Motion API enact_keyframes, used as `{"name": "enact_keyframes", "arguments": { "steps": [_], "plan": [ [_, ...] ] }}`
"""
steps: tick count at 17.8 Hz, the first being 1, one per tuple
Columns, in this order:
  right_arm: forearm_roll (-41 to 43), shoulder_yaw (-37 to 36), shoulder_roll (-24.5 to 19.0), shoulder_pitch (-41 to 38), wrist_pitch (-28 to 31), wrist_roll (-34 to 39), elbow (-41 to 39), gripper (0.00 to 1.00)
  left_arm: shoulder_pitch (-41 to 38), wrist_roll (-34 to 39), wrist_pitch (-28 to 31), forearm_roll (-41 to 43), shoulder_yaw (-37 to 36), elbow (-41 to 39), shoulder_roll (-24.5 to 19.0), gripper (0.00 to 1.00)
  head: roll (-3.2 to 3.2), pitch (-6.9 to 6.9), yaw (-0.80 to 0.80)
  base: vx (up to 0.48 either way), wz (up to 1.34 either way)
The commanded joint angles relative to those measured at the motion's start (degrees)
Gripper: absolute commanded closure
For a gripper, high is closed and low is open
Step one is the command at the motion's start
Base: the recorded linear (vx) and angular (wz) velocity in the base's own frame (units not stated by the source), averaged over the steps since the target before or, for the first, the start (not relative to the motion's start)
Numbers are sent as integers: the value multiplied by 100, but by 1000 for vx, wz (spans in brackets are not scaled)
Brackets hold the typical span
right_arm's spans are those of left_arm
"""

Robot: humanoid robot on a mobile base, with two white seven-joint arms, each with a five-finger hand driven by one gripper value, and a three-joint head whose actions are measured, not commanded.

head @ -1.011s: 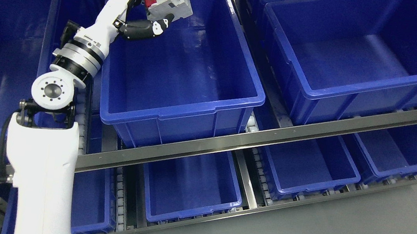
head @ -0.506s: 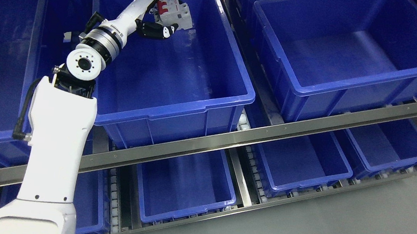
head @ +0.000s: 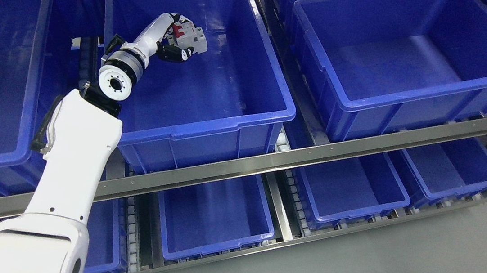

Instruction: Place circuit breaker on shelf

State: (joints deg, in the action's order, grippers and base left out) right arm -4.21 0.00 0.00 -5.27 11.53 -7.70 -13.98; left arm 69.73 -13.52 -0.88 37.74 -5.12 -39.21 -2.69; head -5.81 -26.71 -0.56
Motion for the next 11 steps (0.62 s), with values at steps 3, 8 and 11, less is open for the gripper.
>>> {"name": "enact_keyframes", "arguments": {
  "steps": [3, 8, 11],
  "plan": [
    [-1, 114, 100, 0, -696, -12, 0, 0, 216, 499, 62, 66, -77, 1179, -39, 35, 0, 0, 0, 0, 0],
    [-1, 114, 100, 0, -696, -12, 0, 0, 427, 702, 62, 58, -68, 1144, -48, 19, 0, 0, 0, 0, 0],
    [8, 114, 100, 0, -696, -12, 0, 0, 515, 676, 70, -39, 185, 646, 49, 6, 0, 0, 0, 0, 0]
  ]
}}
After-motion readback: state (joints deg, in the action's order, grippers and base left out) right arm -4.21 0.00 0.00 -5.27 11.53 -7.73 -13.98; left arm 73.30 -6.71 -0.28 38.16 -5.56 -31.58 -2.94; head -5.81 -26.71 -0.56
